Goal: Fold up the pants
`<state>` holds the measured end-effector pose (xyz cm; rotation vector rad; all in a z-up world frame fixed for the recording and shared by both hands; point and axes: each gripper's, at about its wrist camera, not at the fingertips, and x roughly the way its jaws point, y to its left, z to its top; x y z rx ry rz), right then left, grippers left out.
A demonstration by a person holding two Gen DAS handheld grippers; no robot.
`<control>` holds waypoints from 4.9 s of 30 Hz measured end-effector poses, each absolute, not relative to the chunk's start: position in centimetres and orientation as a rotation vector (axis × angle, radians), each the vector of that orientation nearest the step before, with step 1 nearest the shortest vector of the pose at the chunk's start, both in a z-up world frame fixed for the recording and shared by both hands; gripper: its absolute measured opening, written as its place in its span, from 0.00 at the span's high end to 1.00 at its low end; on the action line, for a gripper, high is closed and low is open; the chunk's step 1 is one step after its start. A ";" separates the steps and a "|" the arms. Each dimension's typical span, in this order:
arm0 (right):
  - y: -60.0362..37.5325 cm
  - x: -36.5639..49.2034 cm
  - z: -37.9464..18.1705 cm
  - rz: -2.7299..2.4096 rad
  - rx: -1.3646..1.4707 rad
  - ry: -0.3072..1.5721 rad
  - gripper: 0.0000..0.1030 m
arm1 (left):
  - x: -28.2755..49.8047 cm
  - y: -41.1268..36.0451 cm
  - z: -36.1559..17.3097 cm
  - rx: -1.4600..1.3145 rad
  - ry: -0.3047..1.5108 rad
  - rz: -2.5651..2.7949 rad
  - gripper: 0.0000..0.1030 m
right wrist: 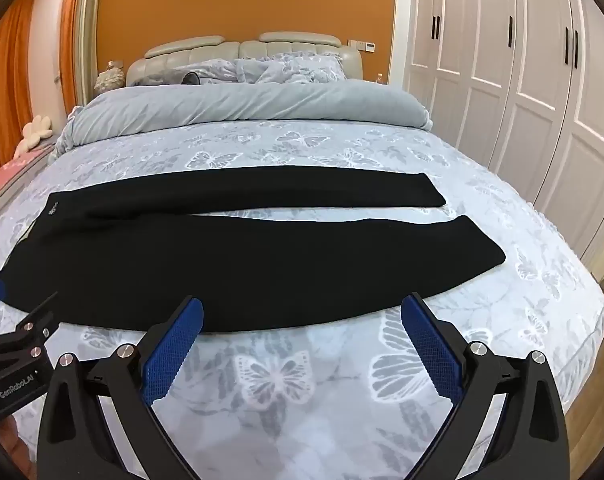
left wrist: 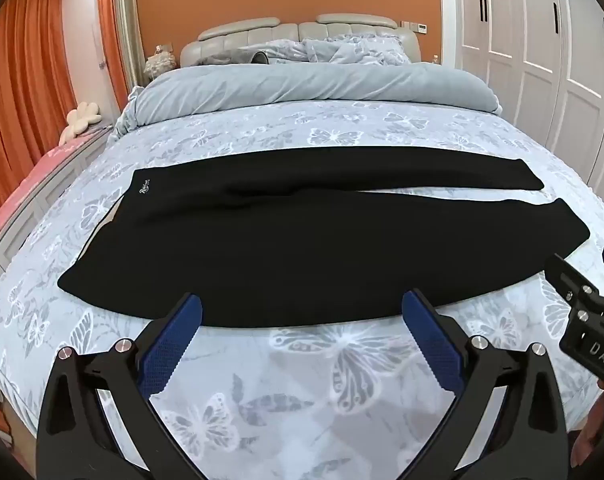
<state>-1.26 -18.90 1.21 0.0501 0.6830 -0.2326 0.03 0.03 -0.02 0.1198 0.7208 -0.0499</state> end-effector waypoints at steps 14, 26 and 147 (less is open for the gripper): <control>-18.5 -0.8 0.9 -0.221 0.044 0.703 0.05 | 0.3 0.5 0.0 0.103 0.712 -0.052 0.05; -17.8 -0.4 0.6 -0.207 0.038 0.702 0.06 | 0.3 1.0 -0.2 0.092 0.706 -0.036 0.05; -51.1 34.7 -10.4 -0.336 0.208 0.971 0.38 | 41.9 29.6 -8.7 -0.159 1.025 0.296 0.46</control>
